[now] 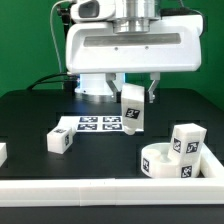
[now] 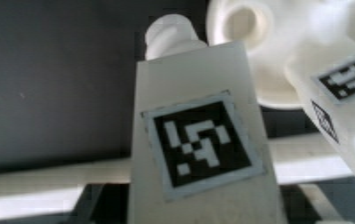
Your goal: Assemble stool
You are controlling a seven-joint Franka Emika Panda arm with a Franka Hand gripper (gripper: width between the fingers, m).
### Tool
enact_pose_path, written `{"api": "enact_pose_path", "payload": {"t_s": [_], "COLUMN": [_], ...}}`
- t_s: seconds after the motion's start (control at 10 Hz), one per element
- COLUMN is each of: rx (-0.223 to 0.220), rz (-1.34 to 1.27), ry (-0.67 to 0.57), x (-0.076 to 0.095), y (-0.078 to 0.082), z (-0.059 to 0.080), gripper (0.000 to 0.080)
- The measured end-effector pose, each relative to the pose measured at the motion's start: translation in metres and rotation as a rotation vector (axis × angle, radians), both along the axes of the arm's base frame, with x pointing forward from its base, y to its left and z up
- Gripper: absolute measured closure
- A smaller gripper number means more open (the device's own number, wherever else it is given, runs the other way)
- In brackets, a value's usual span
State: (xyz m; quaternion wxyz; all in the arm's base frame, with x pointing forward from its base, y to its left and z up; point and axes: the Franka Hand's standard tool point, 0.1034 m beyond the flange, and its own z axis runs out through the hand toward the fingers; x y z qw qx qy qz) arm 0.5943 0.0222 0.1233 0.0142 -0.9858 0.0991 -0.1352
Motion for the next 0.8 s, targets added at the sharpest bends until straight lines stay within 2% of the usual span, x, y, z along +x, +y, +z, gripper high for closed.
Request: {"api": "enact_pose_path", "payload": {"t_s": [0.1,0.3,0.4,0.6,0.8], "rx": [-0.002,-0.02,-0.017,-0.005,-0.003], "rz": [-0.011,0.0,-0.001,-0.007,-0.013], "ry": [-0.06,-0.19,-0.189,-0.207,-0.208], "x": [0.0,0.002,-0.002,-0.002,-0.002], "y": [0.006,0.008,0.012,0.018,0.015], "z": [-0.002,0.0,-0.005,-0.004,-0.006], "gripper": [0.0472,0.0472,0.0472,0.0472,0.0472]}}
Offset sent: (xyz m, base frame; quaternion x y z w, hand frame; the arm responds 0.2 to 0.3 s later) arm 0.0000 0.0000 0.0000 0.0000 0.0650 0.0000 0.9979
